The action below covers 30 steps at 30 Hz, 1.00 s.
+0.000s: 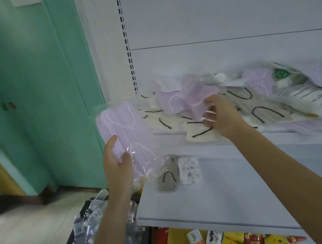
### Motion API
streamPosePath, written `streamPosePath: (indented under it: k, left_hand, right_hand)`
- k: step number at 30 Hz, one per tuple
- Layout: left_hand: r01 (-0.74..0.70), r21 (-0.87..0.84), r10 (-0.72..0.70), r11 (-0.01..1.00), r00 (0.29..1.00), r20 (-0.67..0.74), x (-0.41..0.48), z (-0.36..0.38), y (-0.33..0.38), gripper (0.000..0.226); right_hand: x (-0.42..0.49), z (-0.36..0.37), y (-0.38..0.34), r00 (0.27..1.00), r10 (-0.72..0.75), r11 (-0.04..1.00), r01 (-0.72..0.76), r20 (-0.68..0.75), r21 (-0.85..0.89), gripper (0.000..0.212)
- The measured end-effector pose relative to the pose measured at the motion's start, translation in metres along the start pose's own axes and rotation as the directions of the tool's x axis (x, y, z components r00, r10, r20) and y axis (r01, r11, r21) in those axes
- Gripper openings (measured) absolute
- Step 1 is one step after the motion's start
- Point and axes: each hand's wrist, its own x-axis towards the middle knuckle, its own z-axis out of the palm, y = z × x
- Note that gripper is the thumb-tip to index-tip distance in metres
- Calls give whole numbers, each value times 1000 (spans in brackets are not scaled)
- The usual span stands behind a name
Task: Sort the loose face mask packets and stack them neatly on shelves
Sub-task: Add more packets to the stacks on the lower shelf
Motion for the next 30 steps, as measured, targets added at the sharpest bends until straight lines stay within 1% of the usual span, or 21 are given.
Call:
streamPosePath:
  k: [1, 2, 3, 6, 7, 9, 11, 13, 15, 17, 18, 19, 20, 22, 23, 24, 25, 27, 28, 29, 30]
  left_hand:
    - [-11, 0, 11, 1000, 1000, 14, -2, 2, 1, 52]
    - [-20, -1, 20, 1000, 999, 26, -3, 4, 2, 52]
    - [-28, -3, 28, 1000, 999, 36, -5, 6, 2, 52]
    - [-56, -6, 56, 998, 997, 61, -10, 7, 2, 53]
    - [-66, -10, 67, 998, 995, 71, -12, 7, 2, 52]
    - [-85, -30, 88, 996, 991, 97, -14, 4, 0, 49]
    - [-79, -76, 89, 994, 987, 135, -15, 3, 1, 41]
    - [-40, -161, 69, 986, 981, 184, -14, 4, 5, 30]
    - [31, -264, 45, 964, 961, 274, -13, 8, 10, 23]
    - [113, -316, 13, 942, 928, 372, -13, 11, 15, 27]
    - [116, -288, 7, 951, 919, 393, -13, 11, 17, 29]
    - [69, -229, 26, 971, 922, 386, -13, 11, 18, 29]
    - [11, -155, 46, 988, 932, 360, -13, 11, 18, 35]
    - [-31, -72, 50, 997, 956, 290, -10, 12, 17, 45]
    - [-26, -70, 43, 997, 965, 258, -7, 13, 17, 47]
    - [-23, -79, 41, 997, 973, 227, -2, 15, 19, 48]
    - [-25, -90, 42, 996, 981, 190, 3, 17, 21, 49]
    - [-17, -115, 30, 993, 992, 121, 18, 25, 28, 49]
    - [-4, -138, 17, 990, 995, 99, 27, 28, 31, 48]
    - [7, -157, 8, 988, 996, 92, 35, 33, 33, 48]
    - [6, -155, 9, 988, 995, 95, 43, 37, 34, 49]
  right_hand:
    - [4, -1, -3, 996, 94, 991, -93, 2, 93, 14]
    - [5, -3, -5, 991, 134, 980, -135, 17, 149, 13]
    - [5, -5, -6, 991, 128, 971, -130, 25, 198, 13]
    - [-1, -11, -10, 998, -12, 929, -12, 63, 369, 14]
    - [-3, -13, -12, 993, -61, 911, 14, 99, 412, 15]
    - [-6, -14, -15, 968, -118, 905, 12, 223, 426, 19]
    - [-11, -10, -13, 947, -123, 948, 24, 297, 316, 22]
    - [-15, -3, -6, 948, -157, 986, 134, 277, 100, 19]
    - [-19, 6, 2, 944, -223, 957, 260, 243, -130, 22]
    - [-19, 17, 8, 932, -218, 901, 306, 289, -307, 26]
    - [-17, 22, 11, 924, -191, 869, 316, 331, -380, 25]
    - [-13, 27, 14, 916, -171, 832, 331, 363, -446, 24]
    - [-7, 32, 16, 913, -175, 794, 352, 367, -495, 22]
    - [10, 40, 17, 913, -262, 707, 402, 312, -582, 17]
    - [21, 42, 16, 906, -310, 624, 423, 288, -658, 22]
    - [34, 44, 16, 899, -328, 513, 429, 292, -744, 34]
    - [46, 44, 16, 900, -302, 386, 418, 315, -822, 48]
    - [65, 45, 18, 927, -181, 148, 356, 328, -923, 70]
    - [70, 46, 19, 940, -126, 67, 327, 317, -943, 75]
    - [75, 48, 21, 948, -94, 22, 308, 305, -951, 74]
    - [79, 49, 22, 952, -94, 1, 293, 292, -956, 67]
